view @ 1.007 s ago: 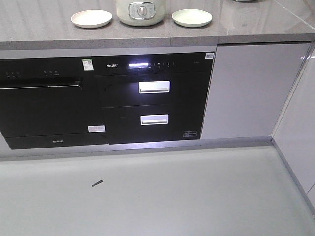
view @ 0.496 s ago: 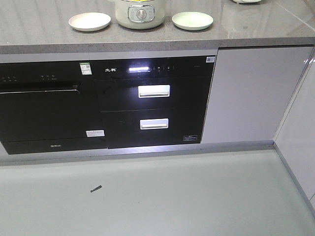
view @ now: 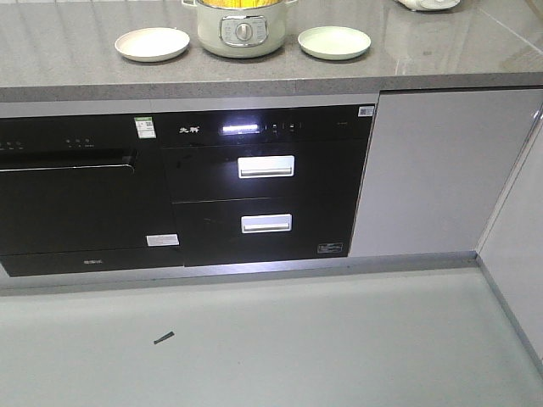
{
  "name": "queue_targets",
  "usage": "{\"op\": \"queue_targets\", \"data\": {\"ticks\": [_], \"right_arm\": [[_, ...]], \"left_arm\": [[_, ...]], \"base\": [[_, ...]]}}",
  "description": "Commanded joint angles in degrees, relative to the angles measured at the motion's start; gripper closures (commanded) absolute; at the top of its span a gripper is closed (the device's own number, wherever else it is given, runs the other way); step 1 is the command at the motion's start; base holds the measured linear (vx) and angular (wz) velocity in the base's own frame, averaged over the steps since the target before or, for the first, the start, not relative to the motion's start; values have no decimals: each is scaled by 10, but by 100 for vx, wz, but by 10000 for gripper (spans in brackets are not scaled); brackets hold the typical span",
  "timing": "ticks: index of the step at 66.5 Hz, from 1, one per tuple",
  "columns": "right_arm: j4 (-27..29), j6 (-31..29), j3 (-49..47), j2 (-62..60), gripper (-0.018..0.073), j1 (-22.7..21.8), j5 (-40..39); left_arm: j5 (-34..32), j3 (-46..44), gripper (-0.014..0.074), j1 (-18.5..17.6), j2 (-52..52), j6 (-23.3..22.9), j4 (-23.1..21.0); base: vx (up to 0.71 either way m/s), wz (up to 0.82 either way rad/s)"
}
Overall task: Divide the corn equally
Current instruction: 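Continue driving forward until the pot and plates are centered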
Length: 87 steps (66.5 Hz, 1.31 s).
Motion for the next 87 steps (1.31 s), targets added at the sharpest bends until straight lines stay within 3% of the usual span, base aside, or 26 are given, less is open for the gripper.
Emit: {"op": "queue_targets", "data": {"ticks": [1, 87], "right_arm": [[0, -6, 4, -2, 562, 0, -43], [0, -6, 4, -2, 562, 0, -43]], "left_arm": [[-43, 9, 603, -1, -10, -4, -6], [-43, 9, 603, -1, -10, -4, -6]], "base": [[10, 1], [11, 2]]}}
